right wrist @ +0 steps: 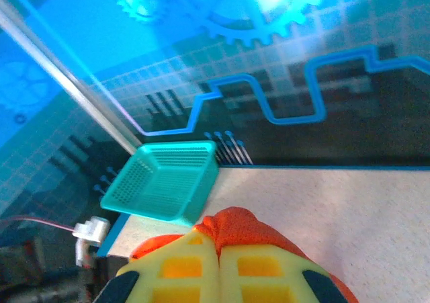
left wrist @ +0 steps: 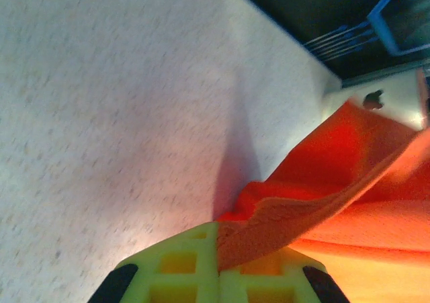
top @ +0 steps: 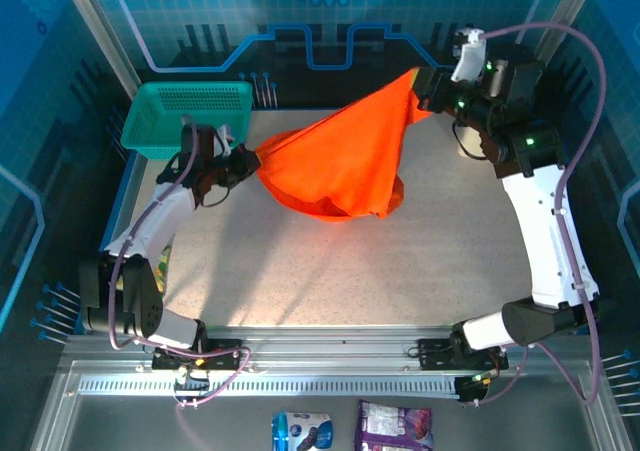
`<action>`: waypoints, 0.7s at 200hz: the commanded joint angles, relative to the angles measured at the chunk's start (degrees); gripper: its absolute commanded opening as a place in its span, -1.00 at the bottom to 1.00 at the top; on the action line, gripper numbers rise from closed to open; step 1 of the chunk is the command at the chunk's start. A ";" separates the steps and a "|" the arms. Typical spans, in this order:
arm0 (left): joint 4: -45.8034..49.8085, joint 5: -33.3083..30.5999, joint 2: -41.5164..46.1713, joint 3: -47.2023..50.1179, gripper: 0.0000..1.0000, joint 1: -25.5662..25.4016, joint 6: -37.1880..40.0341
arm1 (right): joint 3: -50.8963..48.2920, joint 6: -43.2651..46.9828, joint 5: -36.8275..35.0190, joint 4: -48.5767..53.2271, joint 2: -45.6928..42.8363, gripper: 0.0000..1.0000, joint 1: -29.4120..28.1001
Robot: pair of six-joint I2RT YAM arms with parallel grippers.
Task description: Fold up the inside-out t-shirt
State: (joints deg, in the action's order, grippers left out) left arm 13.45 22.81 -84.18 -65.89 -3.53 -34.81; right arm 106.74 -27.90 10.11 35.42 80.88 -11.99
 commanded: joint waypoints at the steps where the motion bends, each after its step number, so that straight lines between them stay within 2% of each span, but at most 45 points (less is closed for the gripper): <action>1: 2.15 2.02 -2.27 -10.00 -1.00 0.89 -1.41 | -5.70 -3.72 2.42 -8.06 -0.54 -1.00 4.04; 24: 4.28 3.84 -6.13 -22.47 -1.00 0.89 -1.25 | -5.94 -4.36 4.84 -9.06 2.56 -1.00 6.95; 63: 7.37 10.35 -13.37 -45.92 -1.00 0.89 -2.62 | 4.55 -2.38 6.03 -5.56 6.21 -1.00 8.21; 84: 8.33 11.69 -13.18 -52.54 -1.00 0.81 -3.34 | 9.10 0.23 5.17 -2.75 5.19 -1.00 8.39; 100: 10.28 11.31 -10.84 -53.59 -1.00 0.81 -2.43 | 8.34 1.96 3.94 -1.51 2.25 -1.00 8.43; 113: 11.60 10.40 -7.58 -50.86 -1.00 0.81 -1.11 | 4.64 2.58 3.04 -1.39 -1.27 -1.00 8.39; 140: 10.74 7.46 2.34 -34.68 -1.00 0.81 0.08 | -9.88 3.01 3.04 -1.12 -9.61 -1.00 8.30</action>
State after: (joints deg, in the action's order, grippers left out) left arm 21.58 31.35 -89.82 -111.50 -3.11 -36.64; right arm 106.28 -26.83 13.76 32.38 77.38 -4.40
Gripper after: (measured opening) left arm 0.056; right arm 0.039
